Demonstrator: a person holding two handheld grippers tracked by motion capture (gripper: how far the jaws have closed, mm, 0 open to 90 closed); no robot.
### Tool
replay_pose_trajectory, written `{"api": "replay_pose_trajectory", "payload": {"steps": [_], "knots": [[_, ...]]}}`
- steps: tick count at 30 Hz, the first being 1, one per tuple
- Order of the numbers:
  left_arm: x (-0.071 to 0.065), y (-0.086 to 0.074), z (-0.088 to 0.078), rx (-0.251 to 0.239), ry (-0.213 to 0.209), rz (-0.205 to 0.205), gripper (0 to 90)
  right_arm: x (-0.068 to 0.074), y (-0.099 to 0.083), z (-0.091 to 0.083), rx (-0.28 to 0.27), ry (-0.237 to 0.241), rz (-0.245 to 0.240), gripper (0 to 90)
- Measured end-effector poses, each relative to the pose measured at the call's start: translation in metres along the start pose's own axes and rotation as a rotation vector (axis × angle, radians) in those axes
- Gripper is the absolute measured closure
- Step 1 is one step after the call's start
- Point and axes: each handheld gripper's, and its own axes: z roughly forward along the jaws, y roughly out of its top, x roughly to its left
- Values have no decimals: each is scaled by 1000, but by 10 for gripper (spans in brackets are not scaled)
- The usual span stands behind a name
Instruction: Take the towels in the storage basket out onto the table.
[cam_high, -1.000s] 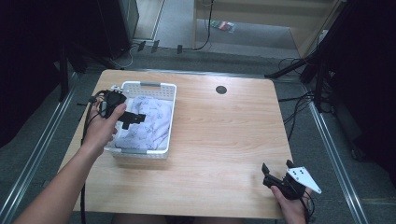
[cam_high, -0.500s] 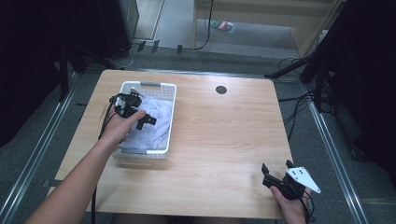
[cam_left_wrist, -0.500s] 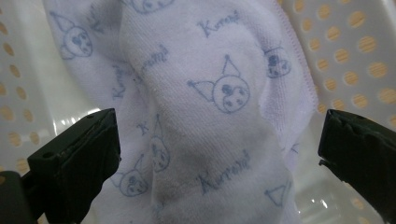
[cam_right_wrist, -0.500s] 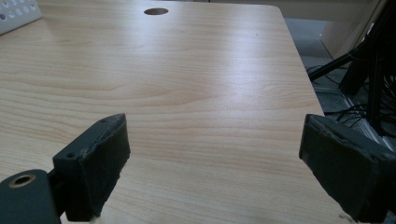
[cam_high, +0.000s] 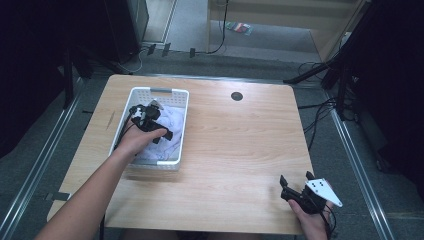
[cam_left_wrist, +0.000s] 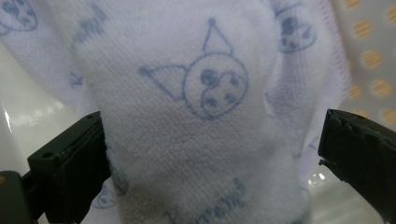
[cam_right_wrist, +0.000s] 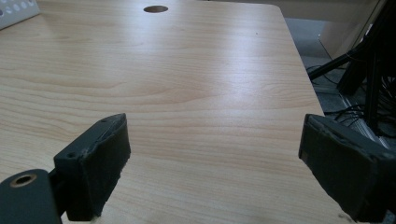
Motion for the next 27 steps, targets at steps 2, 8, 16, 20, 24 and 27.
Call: {"api": "replay_pose_trajectory", "payload": {"steps": [2, 8, 16, 20, 24, 27], "knots": [[-2, 0, 5, 21, 19, 9, 0, 0, 0, 0, 1, 0, 0, 91], [-7, -2, 23, 106, 90, 61, 0, 0, 0, 0, 1, 1, 0, 91], [-7, -2, 18, 93, 97, 53, 139, 0, 0, 0, 2, -1, -5, 100], [-3, -3, 13, 73, 105, 54, 301, 1, 0, 0, 0, -2, -8, 102], [0, -3, 10, 57, 105, 53, 467, 1, 0, 0, -3, -5, -11, 105], [2, -4, 7, 51, 93, 54, 532, 1, 0, 0, -5, -7, -14, 108]]}}
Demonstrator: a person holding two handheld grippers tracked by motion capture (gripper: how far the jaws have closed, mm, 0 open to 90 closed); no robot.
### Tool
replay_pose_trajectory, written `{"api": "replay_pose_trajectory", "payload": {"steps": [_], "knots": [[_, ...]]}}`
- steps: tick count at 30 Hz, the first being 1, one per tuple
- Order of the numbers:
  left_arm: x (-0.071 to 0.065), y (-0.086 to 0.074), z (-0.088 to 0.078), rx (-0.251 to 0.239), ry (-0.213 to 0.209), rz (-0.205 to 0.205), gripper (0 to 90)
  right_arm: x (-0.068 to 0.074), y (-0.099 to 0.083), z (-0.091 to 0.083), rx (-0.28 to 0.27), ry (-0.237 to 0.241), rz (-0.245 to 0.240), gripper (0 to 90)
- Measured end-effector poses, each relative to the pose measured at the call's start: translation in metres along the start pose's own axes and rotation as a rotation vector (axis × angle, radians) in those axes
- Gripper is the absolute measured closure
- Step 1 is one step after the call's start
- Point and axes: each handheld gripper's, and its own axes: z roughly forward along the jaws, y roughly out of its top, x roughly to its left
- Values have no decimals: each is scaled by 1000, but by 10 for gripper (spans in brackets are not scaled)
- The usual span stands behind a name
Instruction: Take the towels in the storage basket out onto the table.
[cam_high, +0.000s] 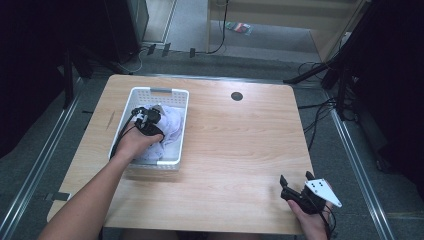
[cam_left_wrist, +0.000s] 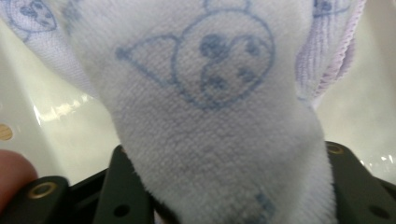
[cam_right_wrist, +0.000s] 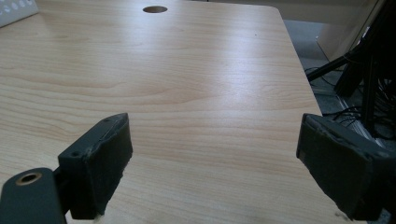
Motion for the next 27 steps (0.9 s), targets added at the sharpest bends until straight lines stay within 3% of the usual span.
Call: {"api": "replay_pose_trajectory", "payload": {"steps": [5, 12, 21, 27], "knots": [[8, -1, -6, -21, -24, -37, 586, 0, 0, 0, 1, -6, 9, 115], [21, -1, -27, -67, -41, -74, 599, 0, 0, 0, 2, -11, 10, 122], [29, -1, -61, -108, -46, -77, 599, 0, 0, 1, 4, -13, 4, 126], [28, 5, -87, -135, -43, -54, 599, 1, 0, 1, 5, -15, 1, 128]]}}
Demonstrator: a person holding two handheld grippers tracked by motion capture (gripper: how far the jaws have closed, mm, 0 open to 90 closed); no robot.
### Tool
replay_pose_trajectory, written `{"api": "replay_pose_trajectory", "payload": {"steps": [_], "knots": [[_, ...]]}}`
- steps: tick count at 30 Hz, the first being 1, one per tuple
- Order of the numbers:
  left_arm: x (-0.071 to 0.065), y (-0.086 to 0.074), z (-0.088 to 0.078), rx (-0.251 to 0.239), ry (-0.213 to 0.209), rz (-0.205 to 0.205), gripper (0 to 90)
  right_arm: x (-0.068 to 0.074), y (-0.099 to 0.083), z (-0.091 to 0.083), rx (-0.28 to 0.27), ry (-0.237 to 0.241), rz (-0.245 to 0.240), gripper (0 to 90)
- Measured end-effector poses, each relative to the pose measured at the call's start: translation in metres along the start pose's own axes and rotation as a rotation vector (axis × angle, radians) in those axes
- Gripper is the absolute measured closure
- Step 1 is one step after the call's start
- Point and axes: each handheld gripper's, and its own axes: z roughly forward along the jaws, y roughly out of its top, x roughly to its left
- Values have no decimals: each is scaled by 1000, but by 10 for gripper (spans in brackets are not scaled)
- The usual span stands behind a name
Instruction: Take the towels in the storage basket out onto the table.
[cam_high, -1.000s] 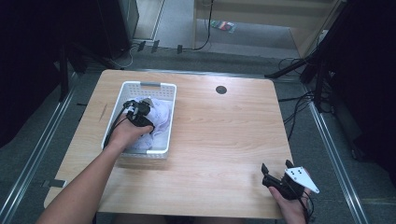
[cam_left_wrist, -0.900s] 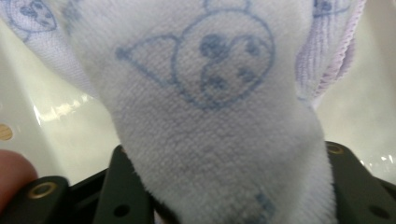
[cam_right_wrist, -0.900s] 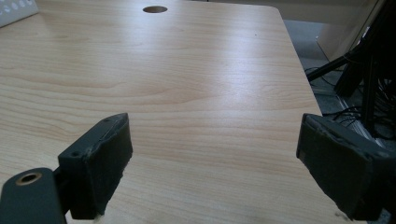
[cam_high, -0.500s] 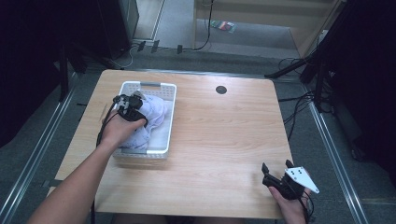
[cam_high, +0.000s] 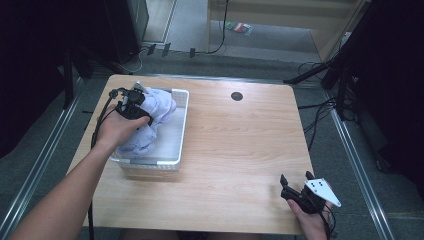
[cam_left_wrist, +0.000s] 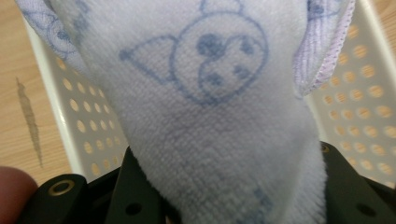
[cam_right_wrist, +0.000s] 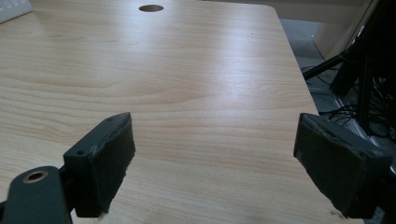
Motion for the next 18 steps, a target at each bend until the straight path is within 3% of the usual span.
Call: {"api": "replay_pose_trajectory", "payload": {"steps": [9, 18], "knots": [[-8, 15, -30, -36, 18, 9, 595, 1, 0, 0, -1, 0, -2, 130], [-24, 28, -47, -61, 14, 20, 588, 1, 0, 0, -1, 6, -4, 130]]}}
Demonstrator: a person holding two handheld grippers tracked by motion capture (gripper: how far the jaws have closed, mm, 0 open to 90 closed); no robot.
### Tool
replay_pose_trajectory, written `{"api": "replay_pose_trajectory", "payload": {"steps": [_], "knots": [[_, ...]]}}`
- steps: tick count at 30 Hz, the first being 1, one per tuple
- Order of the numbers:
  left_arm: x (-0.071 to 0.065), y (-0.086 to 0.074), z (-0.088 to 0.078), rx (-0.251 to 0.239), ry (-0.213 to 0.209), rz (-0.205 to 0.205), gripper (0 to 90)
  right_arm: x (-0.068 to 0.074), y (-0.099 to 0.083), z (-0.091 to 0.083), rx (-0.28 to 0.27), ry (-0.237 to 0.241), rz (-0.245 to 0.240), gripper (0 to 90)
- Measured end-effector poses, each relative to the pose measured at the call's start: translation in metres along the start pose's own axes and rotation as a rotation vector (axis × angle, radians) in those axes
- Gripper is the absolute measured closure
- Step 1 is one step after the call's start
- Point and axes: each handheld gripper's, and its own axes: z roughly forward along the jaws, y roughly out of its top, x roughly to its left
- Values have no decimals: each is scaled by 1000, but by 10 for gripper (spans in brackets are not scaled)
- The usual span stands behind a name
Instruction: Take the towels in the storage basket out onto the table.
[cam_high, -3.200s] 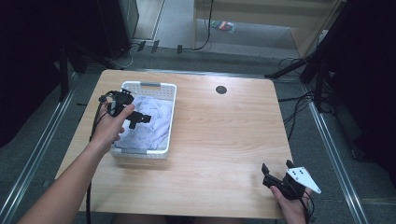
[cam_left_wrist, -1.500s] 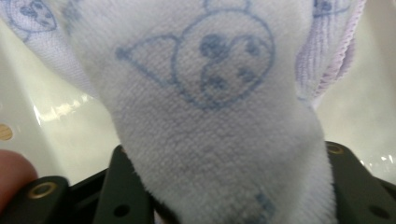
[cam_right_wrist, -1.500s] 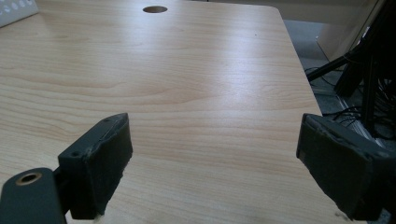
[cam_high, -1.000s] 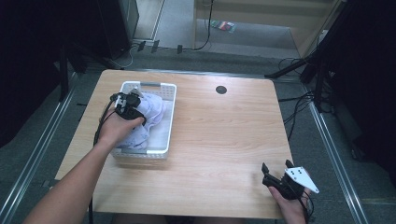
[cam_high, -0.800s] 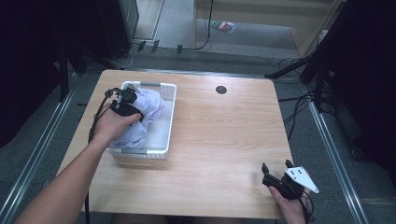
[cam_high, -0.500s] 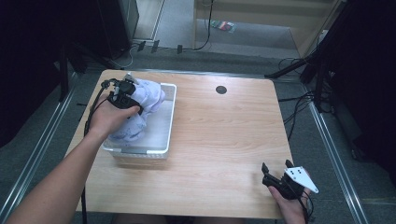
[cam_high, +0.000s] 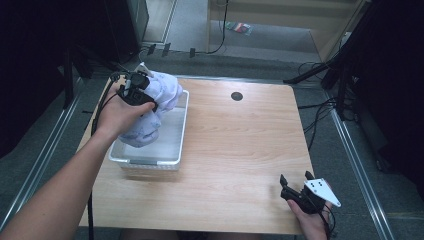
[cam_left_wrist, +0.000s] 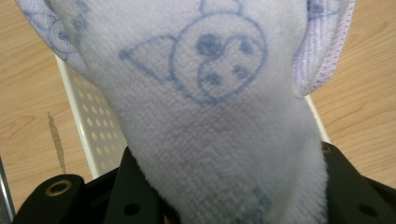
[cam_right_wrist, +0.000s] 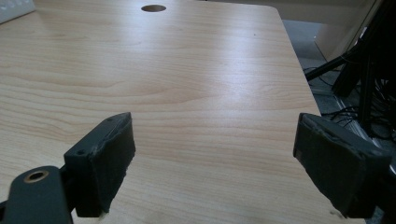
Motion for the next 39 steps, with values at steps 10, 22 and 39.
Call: {"api": "replay_pose_trajectory", "payload": {"steps": [10, 22, 39], "knots": [[-25, 15, -12, -21, -20, 36, 584, 0, 0, 0, 2, 5, 1, 130], [-62, 31, -19, -40, -53, 89, 583, 0, 0, 0, -3, 14, -1, 129], [-117, 52, -5, -30, -104, 110, 583, 0, 0, 0, -5, 20, 2, 129]]}}
